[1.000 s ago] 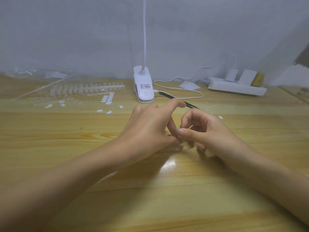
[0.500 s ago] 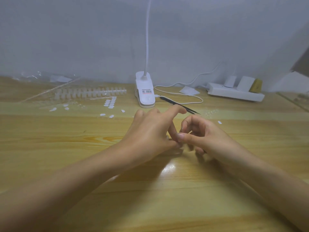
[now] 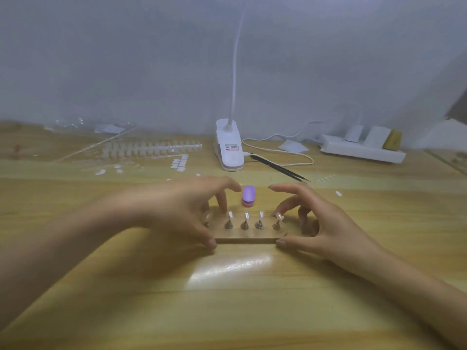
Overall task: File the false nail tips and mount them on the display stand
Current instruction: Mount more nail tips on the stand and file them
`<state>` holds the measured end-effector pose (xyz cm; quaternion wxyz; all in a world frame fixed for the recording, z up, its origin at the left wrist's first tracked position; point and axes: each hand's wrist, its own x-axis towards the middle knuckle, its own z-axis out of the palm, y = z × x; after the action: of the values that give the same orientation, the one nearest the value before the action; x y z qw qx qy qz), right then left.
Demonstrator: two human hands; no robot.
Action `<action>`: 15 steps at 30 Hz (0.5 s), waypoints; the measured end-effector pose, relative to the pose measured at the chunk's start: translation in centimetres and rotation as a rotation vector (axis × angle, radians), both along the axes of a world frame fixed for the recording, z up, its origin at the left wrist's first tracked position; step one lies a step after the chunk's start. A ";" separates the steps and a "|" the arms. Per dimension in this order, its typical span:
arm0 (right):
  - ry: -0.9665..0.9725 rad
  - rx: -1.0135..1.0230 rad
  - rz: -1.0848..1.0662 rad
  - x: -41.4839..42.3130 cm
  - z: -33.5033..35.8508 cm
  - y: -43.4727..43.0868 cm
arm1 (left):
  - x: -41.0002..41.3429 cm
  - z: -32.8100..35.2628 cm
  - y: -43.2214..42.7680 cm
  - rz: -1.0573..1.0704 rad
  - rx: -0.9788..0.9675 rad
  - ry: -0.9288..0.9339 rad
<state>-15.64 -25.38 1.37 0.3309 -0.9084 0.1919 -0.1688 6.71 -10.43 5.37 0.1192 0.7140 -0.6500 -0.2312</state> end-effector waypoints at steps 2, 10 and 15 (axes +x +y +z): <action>-0.029 -0.019 -0.007 0.0 -0.1 0.1 | 0.1 -1.7 0.6 0.057 -0.122 0.072; -0.131 -0.060 0.028 -0.2 -0.6 0.3 | -0.5 -4.7 3.1 0.111 -0.523 0.206; -0.143 -0.113 0.080 -0.3 -0.8 0.3 | -0.9 -4.7 3.4 0.102 -0.583 0.130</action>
<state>-15.91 -25.09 0.56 0.2986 -0.9182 0.1214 -0.2302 5.79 -7.02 0.67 0.3718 0.6654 -0.6431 -0.0738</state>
